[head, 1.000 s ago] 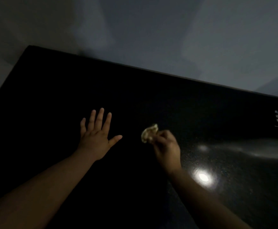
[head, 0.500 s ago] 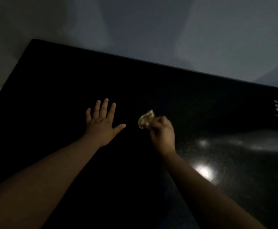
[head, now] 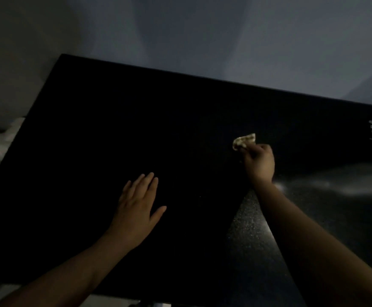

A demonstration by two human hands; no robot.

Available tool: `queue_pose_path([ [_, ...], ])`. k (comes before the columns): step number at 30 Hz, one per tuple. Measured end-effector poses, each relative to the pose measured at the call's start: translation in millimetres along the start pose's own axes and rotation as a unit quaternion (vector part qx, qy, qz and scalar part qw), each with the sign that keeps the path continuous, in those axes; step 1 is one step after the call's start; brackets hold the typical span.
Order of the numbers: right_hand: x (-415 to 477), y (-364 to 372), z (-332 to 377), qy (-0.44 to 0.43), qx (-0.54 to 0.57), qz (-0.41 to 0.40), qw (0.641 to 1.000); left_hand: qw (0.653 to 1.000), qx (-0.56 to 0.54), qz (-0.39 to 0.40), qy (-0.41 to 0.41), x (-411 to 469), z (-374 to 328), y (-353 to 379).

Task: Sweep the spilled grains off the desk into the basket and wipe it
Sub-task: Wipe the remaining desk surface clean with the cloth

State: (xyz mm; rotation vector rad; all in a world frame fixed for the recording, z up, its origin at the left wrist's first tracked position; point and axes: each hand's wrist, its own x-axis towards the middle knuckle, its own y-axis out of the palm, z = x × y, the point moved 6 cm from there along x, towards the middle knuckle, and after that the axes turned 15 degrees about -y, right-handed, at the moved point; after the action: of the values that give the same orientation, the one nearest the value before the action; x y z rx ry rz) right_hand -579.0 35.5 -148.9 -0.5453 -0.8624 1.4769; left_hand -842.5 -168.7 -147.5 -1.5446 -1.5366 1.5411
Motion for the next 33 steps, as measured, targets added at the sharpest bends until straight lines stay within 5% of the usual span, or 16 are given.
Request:
queue_pose_path([
  [7,-100,26,47,-0.186,0.046,0.099,0.977,0.999,0.019,-0.047,-0.004,0,10,9],
  [10,-133,25,59,-0.176,0.116,0.186,0.960,0.998,0.039,-0.058,-0.001,1,12,13],
  [15,-78,-10,54,-0.104,0.108,0.036,0.988,0.996,0.036,-0.077,0.006,1,14,19],
  [22,-121,35,67,-0.177,0.043,0.092,0.979,0.994,0.045,-0.099,-0.002,1,13,18],
  [28,-209,8,81,-0.203,0.120,0.191,0.953,0.993,0.045,-0.105,0.000,2,12,18],
  [33,-136,-33,40,-0.104,0.002,-0.019,0.994,0.993,0.035,-0.116,0.008,-1,10,17],
])
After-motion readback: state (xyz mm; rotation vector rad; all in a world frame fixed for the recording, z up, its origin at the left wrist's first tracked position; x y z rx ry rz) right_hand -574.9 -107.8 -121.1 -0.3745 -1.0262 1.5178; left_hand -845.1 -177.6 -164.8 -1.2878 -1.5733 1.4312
